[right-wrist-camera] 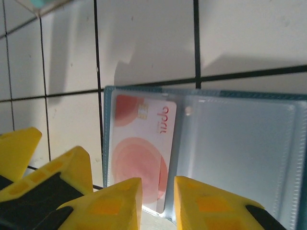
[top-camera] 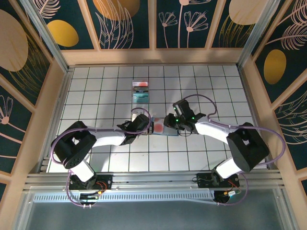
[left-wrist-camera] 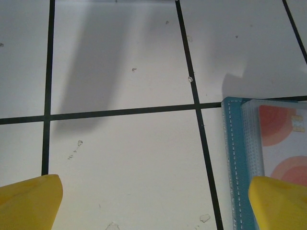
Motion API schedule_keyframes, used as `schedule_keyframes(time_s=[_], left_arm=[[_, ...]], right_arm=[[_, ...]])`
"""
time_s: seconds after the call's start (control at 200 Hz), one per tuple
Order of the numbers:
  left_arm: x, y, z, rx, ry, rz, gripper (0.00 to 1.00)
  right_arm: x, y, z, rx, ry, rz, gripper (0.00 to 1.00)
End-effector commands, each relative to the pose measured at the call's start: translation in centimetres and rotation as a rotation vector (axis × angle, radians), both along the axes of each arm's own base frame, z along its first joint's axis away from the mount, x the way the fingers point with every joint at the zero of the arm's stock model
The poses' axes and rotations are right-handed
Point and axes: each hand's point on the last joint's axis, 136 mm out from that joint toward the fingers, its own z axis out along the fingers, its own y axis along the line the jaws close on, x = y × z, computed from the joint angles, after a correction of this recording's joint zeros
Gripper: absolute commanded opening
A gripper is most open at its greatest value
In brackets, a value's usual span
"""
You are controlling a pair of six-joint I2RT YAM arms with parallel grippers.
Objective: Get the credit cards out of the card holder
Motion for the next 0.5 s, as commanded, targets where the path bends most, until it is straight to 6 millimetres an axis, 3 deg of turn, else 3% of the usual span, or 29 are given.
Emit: schedule_keyframes(time_s=[0.0, 0.445, 0.495], left_arm=[[0.2, -0.5, -0.6, -0.01, 0.03, 0.005, 0.99], [-0.2, -0.2, -1.4, 0.021, 0.051, -0.01, 0.99], [-0.4, 0.0, -2.4, 0.041, 0.072, -0.007, 0.99]], right_arm=[[0.7, 1.7, 0.6, 0.038, -0.006, 0.015, 0.22], [0.7, 2.3, -1.5, 0.034, 0.03, 0.031, 0.21], [0.7, 2.3, -1.7, 0.031, 0.031, 0.029, 0.21]])
